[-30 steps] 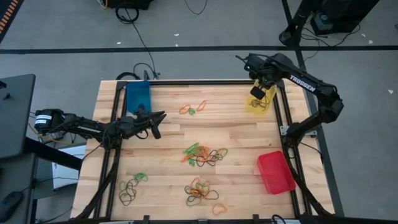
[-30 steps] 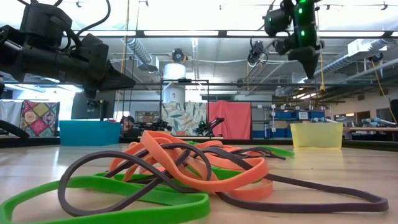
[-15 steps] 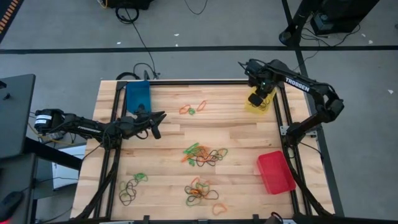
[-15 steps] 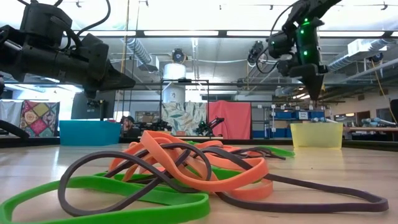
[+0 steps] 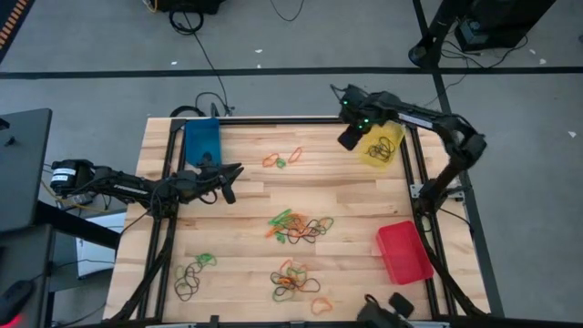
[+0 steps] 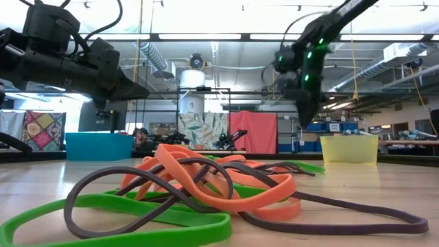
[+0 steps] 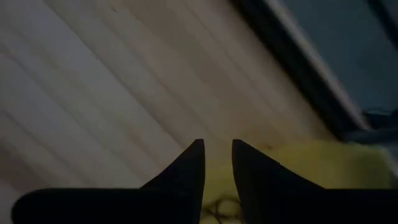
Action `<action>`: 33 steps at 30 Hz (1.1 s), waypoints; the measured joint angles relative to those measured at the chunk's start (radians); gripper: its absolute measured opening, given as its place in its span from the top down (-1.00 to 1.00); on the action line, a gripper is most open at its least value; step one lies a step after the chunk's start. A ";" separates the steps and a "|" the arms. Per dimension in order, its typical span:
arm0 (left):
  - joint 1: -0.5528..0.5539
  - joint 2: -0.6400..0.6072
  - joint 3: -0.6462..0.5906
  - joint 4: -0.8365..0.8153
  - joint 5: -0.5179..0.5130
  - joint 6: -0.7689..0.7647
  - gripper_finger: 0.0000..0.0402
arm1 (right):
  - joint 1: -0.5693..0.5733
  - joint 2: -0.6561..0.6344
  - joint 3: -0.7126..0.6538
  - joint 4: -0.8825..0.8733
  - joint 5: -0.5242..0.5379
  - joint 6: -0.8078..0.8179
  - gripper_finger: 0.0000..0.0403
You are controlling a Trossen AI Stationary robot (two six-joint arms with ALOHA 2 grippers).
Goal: Sort rubber bands into baskets
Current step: Put the brown rubber band into the yellow bin
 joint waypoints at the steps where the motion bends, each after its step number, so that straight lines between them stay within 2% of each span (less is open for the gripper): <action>1: 0.000 0.000 0.000 0.000 0.000 0.000 0.61 | 0.000 0.028 0.000 -0.006 -0.002 -0.004 0.57; 5: 0.000 0.000 0.000 0.001 0.000 0.002 0.61 | -0.003 0.115 0.000 -0.100 0.019 -0.012 0.61; 8: 0.000 0.000 0.000 0.001 0.000 0.008 0.61 | -0.003 0.127 0.000 -0.191 0.037 -0.013 0.63; 17: 0.000 0.000 0.000 0.001 0.000 0.003 0.61 | -0.004 0.011 0.000 -0.337 0.050 0.036 0.63; 20: 0.000 0.000 0.000 0.002 0.000 0.001 0.61 | 0.009 -0.023 0.000 -0.256 0.034 0.040 0.63; 25: 0.000 0.000 0.000 0.002 0.008 -0.006 0.61 | 0.096 -0.018 0.000 0.037 -0.130 0.024 0.63; 27: 0.000 0.000 0.000 0.004 0.033 -0.005 0.61 | 0.144 0.012 0.000 0.118 -0.150 0.009 0.63; 31: 0.004 0.000 0.000 0.004 0.051 -0.002 0.61 | 0.235 0.052 0.000 0.138 -0.150 0.006 0.63; 33: 0.016 0.000 0.000 0.004 0.097 -0.003 0.61 | 0.284 0.059 0.000 0.127 -0.143 0.009 0.63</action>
